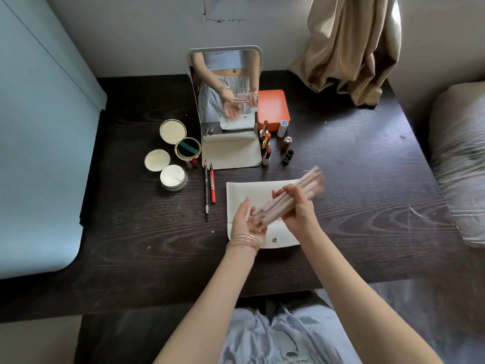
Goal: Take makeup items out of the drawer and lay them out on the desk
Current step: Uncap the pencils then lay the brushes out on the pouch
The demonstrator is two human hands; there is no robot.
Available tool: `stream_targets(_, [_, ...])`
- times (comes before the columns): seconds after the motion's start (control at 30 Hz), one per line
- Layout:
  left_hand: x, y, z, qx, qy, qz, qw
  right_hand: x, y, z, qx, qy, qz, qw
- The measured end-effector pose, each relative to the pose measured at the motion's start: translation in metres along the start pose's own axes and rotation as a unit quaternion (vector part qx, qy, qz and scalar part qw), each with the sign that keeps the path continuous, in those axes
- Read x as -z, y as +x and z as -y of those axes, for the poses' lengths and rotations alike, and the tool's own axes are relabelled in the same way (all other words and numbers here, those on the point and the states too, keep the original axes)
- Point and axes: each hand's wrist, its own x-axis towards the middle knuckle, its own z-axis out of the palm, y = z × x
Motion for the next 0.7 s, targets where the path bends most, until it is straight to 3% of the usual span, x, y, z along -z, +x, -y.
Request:
stream_targets(0.07, [0.002, 0.002, -0.008, 0.043, 0.115, 0.048, 0.991, -0.002, -0.001, 0.007, -0.025, -0.048, 0.028, 0.998])
stream_targets(0.17, [-0.001, 0.000, -0.007, 0.044, 0.376, 0.092, 0.921, -0.005, -0.001, 0.007, -0.063, -0.144, 0.040, 0.987])
stream_targets(0.33, [-0.010, -0.004, 0.006, -0.046, 0.512, 0.070, 0.855, -0.004, 0.001, -0.001, -0.058, -0.228, 0.038, 0.971])
stream_targets(0.43, [-0.007, 0.002, 0.015, -0.111, 0.544, 0.045, 0.831, 0.001, 0.002, -0.006, -0.003, -0.270, 0.022, 0.963])
stream_targets(0.57, [0.004, 0.012, 0.024, -0.163, 0.484, 0.010, 0.860, 0.001, 0.006, -0.014, 0.048, -0.368, -0.013, 0.928])
stream_targets(0.7, [0.009, 0.018, 0.027, -0.213, 0.487, -0.019, 0.847, 0.004, 0.003, -0.024, -0.046, -0.355, -0.006, 0.934])
